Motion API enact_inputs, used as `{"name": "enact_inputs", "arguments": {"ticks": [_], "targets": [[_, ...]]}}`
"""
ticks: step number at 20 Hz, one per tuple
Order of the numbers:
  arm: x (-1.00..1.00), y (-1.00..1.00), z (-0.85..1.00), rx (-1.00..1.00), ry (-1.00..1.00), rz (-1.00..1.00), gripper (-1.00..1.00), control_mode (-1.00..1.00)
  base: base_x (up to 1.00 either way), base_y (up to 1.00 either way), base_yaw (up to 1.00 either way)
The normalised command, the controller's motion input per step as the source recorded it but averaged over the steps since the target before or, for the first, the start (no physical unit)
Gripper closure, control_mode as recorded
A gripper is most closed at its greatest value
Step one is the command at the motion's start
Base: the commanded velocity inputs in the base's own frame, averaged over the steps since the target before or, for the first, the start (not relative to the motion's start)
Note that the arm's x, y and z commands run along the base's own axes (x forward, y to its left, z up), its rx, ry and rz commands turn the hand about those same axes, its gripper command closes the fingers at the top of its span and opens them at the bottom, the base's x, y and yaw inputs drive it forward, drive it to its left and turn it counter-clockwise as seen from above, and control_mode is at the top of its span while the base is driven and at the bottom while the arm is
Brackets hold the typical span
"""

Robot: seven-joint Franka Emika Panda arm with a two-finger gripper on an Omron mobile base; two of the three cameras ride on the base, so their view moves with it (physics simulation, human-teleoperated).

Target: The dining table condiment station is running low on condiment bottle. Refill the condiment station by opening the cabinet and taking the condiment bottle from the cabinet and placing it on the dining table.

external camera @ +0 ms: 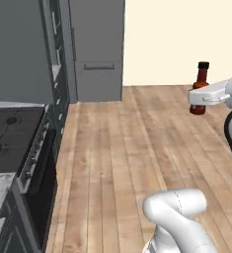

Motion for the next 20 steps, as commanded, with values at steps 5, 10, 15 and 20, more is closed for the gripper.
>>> {"name": "enact_inputs", "arguments": {"ticks": [5,10,15,20], "targets": [[0.0,0.0,0.0,0.0,0.0,0.0,1.0,1.0,0.0,-0.35,-0.8],[0.0,0.0,0.0,0.0,0.0,0.0,1.0,1.0,0.0,-0.46,-0.77],[0.0,0.0,0.0,0.0,0.0,0.0,1.0,1.0,0.0,-0.58,-0.73],[0.0,0.0,0.0,0.0,0.0,0.0,1.0,1.0,0.02,-0.59,-0.71]]}}
